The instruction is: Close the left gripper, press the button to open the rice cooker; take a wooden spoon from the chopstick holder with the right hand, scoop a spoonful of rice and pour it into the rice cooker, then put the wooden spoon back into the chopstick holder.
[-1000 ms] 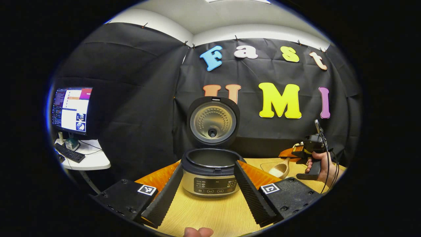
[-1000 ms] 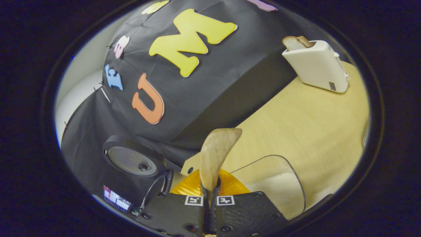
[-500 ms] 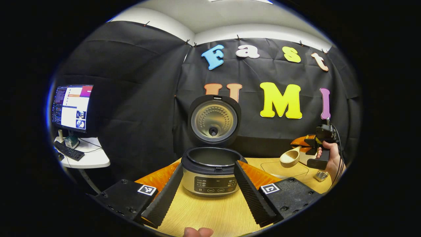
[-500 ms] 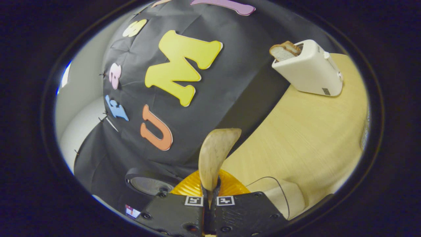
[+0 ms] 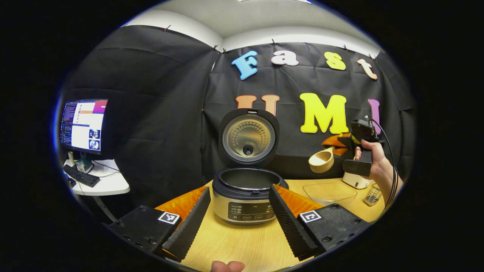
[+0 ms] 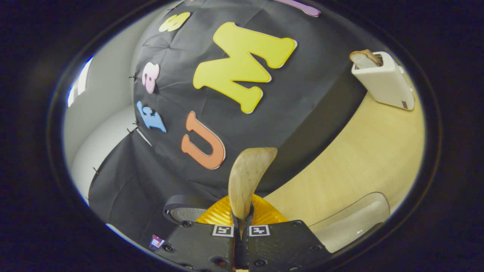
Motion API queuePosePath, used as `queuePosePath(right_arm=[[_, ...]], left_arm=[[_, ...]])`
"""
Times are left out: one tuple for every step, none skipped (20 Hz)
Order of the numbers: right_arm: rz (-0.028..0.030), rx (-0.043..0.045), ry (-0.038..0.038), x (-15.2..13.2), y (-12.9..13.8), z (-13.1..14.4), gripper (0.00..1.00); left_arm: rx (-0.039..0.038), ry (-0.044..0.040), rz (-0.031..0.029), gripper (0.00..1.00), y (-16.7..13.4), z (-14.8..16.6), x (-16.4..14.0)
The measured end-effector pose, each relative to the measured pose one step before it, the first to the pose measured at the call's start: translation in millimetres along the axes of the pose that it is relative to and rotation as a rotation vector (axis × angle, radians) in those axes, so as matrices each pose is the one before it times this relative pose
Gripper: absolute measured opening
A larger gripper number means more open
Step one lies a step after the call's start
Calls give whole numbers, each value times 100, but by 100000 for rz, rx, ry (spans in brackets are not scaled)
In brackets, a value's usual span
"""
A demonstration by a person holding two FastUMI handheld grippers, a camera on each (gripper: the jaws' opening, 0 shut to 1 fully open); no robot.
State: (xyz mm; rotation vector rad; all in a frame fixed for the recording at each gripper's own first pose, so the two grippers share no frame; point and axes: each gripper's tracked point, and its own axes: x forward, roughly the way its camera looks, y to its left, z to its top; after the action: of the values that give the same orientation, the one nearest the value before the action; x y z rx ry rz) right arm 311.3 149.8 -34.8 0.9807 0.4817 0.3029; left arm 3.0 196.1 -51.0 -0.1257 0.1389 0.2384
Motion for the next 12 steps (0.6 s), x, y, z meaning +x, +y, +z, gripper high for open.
queuePosePath(right_arm=[[416,-980,1166,1052,1036,-792,0],[259,-1533,1040,803,1057,-952,0],[346,-2051,816,915,1046,-752,0],[211,-2290,586,889,1049,-633,0],[198,-2324,223,1031,948,-542,0],[-5,-2953,-105,789,1023,-606,0],[-446,-3428,-74,837,767,-528,0],[-544,-3829,-172,717,658,-529,0],[-309,-3755,-181,649,622,-449,0],[-269,-3229,-159,602,648,-423,0],[-178,-2615,-182,516,504,-451,0],[-32,-1985,259,388,584,-474,0]], left_arm=[[76,-109,361,99,238,87,-65],[169,-187,92,99,180,122,-114],[451,-155,35,99,132,105,-56],[778,48,46,99,109,-59,-140],[921,198,-468,99,97,-53,-128],[544,107,-969,99,-18,32,-132],[146,147,-577,99,87,52,-82],[-277,-137,-40,99,436,-13,-8],[-650,-228,207,99,333,47,-15],[-665,-164,197,99,240,52,-101],[-470,115,438,99,321,-49,7],[-304,149,583,99,263,-61,56]])
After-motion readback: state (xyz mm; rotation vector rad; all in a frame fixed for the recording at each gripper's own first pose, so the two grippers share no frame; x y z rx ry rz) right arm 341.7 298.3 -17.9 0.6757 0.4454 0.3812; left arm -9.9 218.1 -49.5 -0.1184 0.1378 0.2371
